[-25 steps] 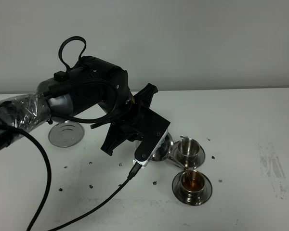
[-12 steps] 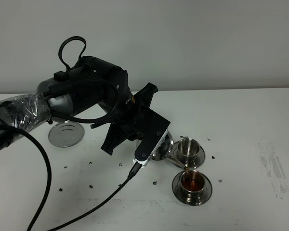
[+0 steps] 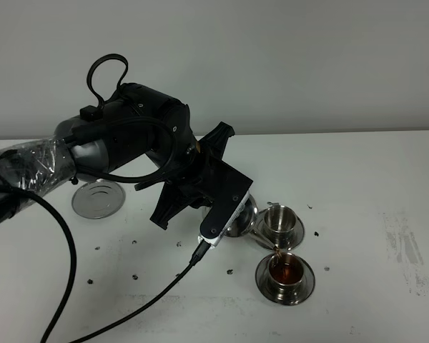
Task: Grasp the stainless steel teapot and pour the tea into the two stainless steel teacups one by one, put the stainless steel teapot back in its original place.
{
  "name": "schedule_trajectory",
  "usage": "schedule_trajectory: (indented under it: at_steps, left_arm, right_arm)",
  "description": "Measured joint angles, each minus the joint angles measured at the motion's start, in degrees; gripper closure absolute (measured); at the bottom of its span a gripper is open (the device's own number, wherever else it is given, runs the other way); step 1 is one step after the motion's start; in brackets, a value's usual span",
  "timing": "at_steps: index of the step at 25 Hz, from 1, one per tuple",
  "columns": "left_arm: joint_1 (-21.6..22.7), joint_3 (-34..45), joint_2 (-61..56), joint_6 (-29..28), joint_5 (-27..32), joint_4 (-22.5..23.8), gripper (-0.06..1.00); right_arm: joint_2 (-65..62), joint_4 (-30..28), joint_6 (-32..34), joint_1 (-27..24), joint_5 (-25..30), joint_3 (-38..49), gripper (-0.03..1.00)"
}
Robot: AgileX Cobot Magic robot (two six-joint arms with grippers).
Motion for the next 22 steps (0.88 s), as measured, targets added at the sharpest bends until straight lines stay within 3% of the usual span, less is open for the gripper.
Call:
schedule_trajectory:
  at_steps: [22]
  left_arm:
    - [-0.71, 0.00, 0.00, 1.13, -1.43, 1.82, 0.70]
  right_arm:
    - [0.00, 0.00, 0.00, 0.00, 0.00, 0.00, 0.75]
